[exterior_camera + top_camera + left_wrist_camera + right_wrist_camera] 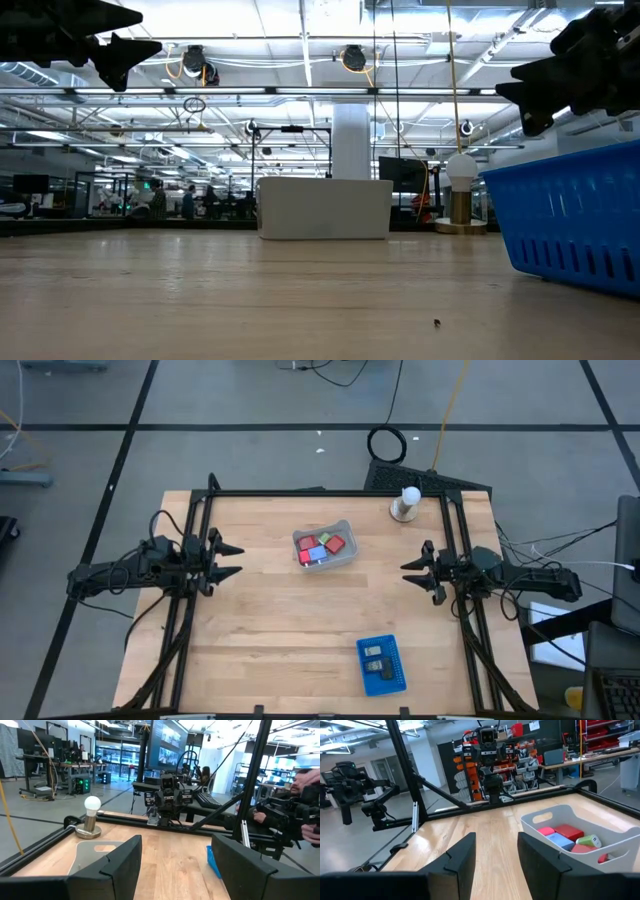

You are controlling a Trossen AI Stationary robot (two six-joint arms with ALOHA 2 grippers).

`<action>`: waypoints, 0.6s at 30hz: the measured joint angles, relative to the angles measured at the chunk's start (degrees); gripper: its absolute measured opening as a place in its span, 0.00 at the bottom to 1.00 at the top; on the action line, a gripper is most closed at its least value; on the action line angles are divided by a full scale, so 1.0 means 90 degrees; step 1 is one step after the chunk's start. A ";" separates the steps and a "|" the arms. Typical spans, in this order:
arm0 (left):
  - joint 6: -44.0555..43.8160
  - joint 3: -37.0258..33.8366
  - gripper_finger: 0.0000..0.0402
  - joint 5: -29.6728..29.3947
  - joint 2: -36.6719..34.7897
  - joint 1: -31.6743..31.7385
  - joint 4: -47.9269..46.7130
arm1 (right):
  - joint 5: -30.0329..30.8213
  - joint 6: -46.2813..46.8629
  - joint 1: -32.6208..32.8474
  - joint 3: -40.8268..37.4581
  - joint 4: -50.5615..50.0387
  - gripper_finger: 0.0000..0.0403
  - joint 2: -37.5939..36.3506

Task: Pick & Place Office items
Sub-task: Return to Home Position

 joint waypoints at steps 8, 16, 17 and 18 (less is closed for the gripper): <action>0.0000 0.0000 0.61 0.0000 -0.0001 0.0001 0.0001 | -0.0002 -0.0011 0.0000 -0.0007 -0.0008 0.33 0.0028; -0.0002 0.0000 0.61 0.0000 -0.0001 0.0001 0.0002 | -0.0008 -0.0002 0.0000 -0.0010 0.0051 0.33 0.0031; 0.0000 0.0000 0.61 0.0000 -0.0002 0.0000 0.0002 | -0.0012 -0.0002 0.0000 -0.0010 0.0065 0.33 0.0031; -0.0002 0.0000 0.61 0.0000 -0.0001 0.0002 0.0002 | -0.0012 0.0004 0.0000 -0.0012 0.0086 0.33 0.0031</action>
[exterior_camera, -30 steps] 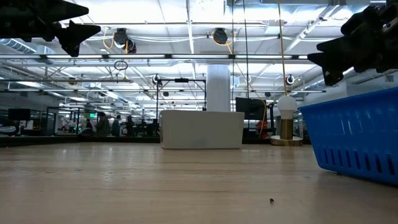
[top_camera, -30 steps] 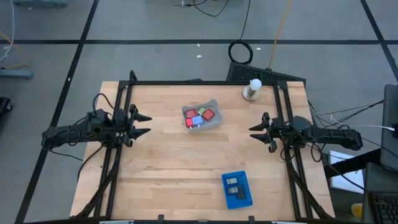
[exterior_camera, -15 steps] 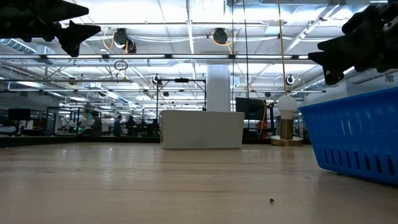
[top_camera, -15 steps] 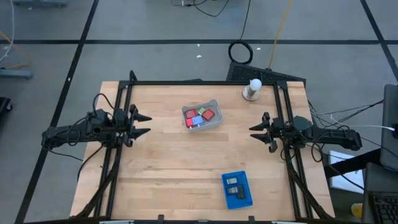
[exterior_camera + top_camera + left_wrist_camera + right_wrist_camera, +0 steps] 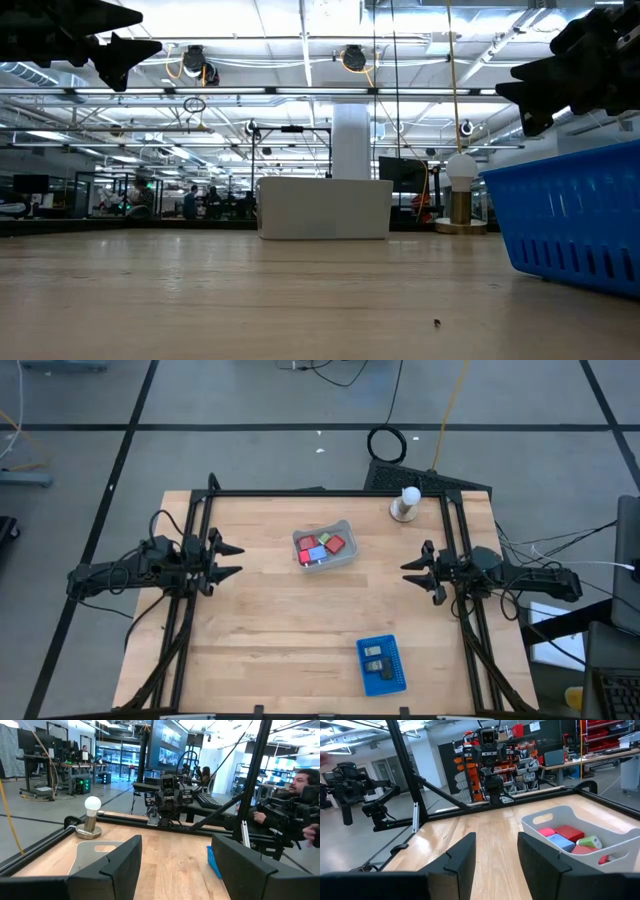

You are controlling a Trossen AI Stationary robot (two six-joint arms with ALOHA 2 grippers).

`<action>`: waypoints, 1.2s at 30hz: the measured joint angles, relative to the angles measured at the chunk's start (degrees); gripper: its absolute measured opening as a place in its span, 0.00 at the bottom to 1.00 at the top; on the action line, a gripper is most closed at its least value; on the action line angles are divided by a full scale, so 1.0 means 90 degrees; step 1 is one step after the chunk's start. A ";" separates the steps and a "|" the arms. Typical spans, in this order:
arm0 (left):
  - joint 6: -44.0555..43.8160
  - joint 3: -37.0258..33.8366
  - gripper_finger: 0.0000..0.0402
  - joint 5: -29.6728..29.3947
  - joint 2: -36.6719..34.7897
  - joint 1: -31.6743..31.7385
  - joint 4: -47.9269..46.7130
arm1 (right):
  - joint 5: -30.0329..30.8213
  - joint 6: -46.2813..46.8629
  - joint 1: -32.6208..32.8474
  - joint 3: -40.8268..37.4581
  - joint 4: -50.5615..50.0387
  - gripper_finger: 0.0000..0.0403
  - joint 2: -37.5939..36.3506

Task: Pick & Place Office items
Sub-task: Return to Home Position

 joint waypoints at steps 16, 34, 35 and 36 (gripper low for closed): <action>0.0000 -0.0002 0.61 0.0070 -0.0064 -0.0002 0.0682 | 0.0003 0.0166 0.0002 0.0000 0.0134 0.33 0.0002; -0.0002 -0.1231 0.61 0.0172 -0.0055 0.0004 0.3125 | 0.0007 -0.0002 0.0002 0.0000 0.0163 0.33 0.0002; -0.0002 -0.1245 0.61 0.0171 -0.0055 0.0012 0.3090 | 0.0005 -0.0004 0.0000 0.0000 0.0161 0.33 0.0005; -0.0002 -0.1247 0.61 0.0173 -0.0053 0.0010 0.3040 | 0.0007 -0.0004 0.0002 0.0000 0.0161 0.33 0.0002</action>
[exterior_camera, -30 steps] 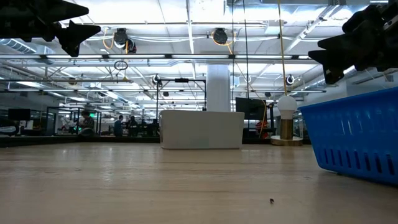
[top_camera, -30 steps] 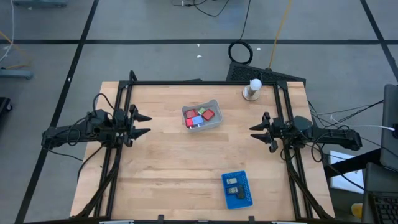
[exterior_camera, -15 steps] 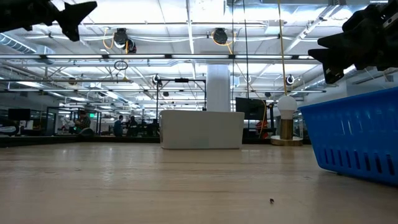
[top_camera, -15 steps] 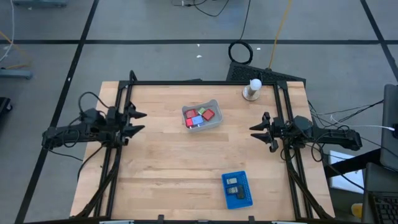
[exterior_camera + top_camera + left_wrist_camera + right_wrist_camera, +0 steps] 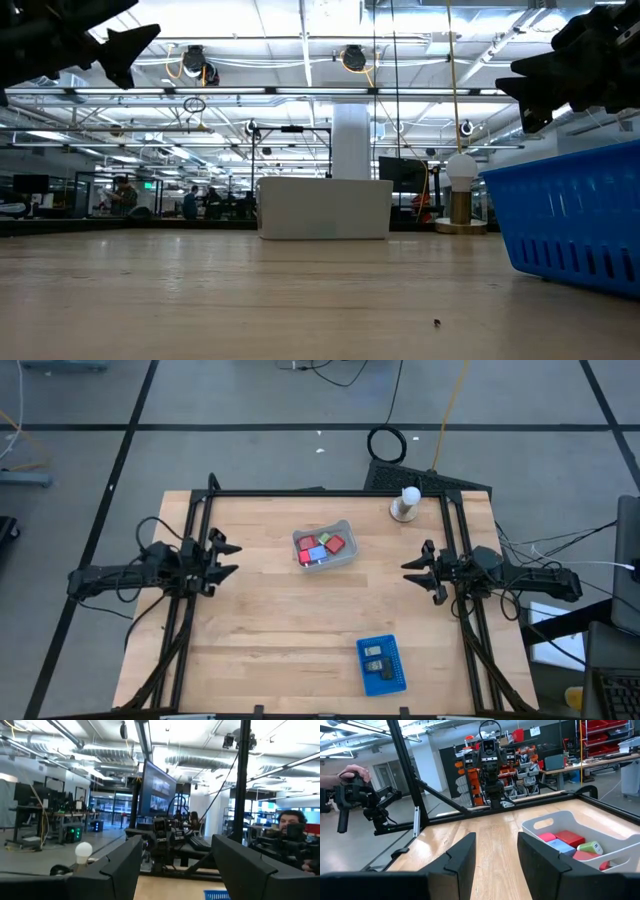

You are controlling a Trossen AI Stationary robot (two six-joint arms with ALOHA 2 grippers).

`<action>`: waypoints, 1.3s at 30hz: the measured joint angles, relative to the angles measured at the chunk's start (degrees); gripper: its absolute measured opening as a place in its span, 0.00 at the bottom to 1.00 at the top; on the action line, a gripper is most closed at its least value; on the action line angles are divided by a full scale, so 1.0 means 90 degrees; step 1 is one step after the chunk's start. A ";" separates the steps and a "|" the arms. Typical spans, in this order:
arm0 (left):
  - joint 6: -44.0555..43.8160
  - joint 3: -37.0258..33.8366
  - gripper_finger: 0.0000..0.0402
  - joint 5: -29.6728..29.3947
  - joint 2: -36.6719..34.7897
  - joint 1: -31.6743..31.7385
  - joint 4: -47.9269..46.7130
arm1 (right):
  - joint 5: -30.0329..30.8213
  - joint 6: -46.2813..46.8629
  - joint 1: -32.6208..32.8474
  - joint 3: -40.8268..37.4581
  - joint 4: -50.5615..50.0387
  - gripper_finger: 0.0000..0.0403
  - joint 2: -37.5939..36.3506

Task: Pick & Place Office items
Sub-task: Return to Home Position

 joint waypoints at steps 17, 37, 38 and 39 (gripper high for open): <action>0.0002 -0.0003 0.61 -0.0001 0.0011 0.0000 -0.0247 | -0.0002 0.0002 0.0000 0.0000 -0.0003 0.33 0.0000; 0.0003 -0.0003 0.61 0.0000 0.0011 0.0000 -0.0247 | -0.0002 0.0002 0.0000 0.0000 -0.0003 0.33 0.0000; 0.0003 -0.0003 0.61 0.0000 0.0011 0.0000 -0.0247 | -0.0002 0.0002 0.0000 0.0000 -0.0003 0.33 0.0000; 0.0005 -0.0003 0.61 0.0001 0.0011 0.0000 -0.0247 | -0.0002 0.0002 0.0000 0.0000 -0.0003 0.33 0.0000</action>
